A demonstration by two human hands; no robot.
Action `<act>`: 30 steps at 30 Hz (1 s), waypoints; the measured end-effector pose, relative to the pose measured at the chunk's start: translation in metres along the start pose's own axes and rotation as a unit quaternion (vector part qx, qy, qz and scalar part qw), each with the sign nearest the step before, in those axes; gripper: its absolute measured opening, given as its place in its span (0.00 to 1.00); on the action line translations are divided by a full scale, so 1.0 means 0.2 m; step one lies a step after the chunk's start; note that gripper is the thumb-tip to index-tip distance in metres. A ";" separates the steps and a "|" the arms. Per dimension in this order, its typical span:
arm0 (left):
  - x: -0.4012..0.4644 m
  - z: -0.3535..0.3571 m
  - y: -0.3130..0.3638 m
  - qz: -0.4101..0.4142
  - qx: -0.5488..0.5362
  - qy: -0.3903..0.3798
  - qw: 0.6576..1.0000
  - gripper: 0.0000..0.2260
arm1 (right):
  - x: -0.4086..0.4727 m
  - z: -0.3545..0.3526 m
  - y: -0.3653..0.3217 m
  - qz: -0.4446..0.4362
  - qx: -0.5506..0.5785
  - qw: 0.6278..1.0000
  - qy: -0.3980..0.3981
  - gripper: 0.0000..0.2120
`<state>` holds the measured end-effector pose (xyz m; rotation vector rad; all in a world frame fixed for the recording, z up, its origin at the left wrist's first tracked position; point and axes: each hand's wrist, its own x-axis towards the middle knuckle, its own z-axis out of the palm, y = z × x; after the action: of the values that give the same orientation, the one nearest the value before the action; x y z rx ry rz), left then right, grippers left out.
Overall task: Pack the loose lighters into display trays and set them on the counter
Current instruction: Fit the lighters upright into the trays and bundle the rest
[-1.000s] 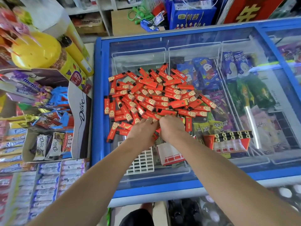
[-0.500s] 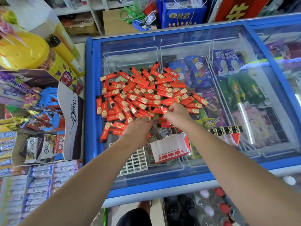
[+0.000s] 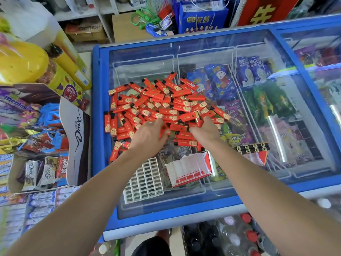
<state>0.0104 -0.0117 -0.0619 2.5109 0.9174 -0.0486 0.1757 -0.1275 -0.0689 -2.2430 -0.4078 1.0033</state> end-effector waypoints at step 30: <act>0.48 -0.16 -0.09 -0.189 -0.138 0.011 0.972 0.17 | 0.40 -0.02 -0.26 -0.171 -0.292 0.937 0.087 0.23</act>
<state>0.0694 0.0730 -0.0586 2.0597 1.3032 -0.0129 0.2302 -0.0491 -0.0773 -2.6159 -1.0891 0.5327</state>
